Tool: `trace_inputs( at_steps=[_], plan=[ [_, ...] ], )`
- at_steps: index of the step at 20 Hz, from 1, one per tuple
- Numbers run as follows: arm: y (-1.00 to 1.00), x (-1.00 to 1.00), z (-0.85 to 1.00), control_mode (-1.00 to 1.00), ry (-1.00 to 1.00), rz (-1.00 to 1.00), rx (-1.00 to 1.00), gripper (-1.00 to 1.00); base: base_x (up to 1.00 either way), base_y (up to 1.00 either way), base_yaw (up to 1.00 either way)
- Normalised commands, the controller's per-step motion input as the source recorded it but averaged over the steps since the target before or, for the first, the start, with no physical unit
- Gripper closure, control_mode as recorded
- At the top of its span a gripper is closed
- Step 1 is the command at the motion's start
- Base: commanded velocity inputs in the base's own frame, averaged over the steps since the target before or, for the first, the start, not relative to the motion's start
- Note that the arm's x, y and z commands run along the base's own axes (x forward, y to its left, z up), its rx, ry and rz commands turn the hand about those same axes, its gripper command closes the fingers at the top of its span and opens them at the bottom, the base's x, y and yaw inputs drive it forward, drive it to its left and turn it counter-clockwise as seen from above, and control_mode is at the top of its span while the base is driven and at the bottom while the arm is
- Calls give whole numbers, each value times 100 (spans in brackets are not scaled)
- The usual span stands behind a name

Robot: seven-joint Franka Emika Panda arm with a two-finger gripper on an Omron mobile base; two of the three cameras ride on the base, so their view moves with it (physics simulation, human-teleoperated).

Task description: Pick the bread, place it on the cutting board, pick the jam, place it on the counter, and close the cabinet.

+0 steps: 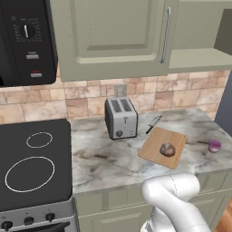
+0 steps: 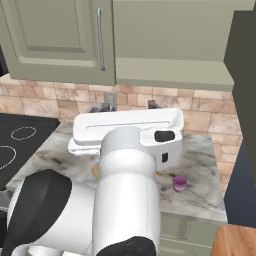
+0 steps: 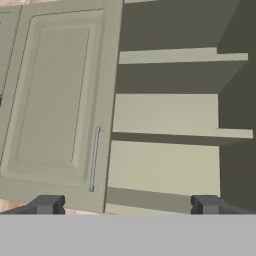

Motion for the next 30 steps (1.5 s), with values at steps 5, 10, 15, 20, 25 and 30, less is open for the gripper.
trace_inputs(
  at_steps=[5, 10, 15, 20, 25, 30],
  plan=[
    [-43, -43, 0, -100, 0, 0, 0, -100, 0, 0, 0],
    [-34, -39, 0, -100, 0, 0, 0, -100, 0, 0, 0],
    [-31, -19, 0, -100, 0, -6, 0, -100, 0, 0, 0],
    [-60, -34, 0, -100, 0, 0, 0, -100, 0, 0, 0],
    [-47, -31, 0, -100, 0, 0, 0, -100, 0, 0, 0],
    [-38, -25, 0, -100, 0, 0, 0, -100, 0, 0, 0]
  ],
)
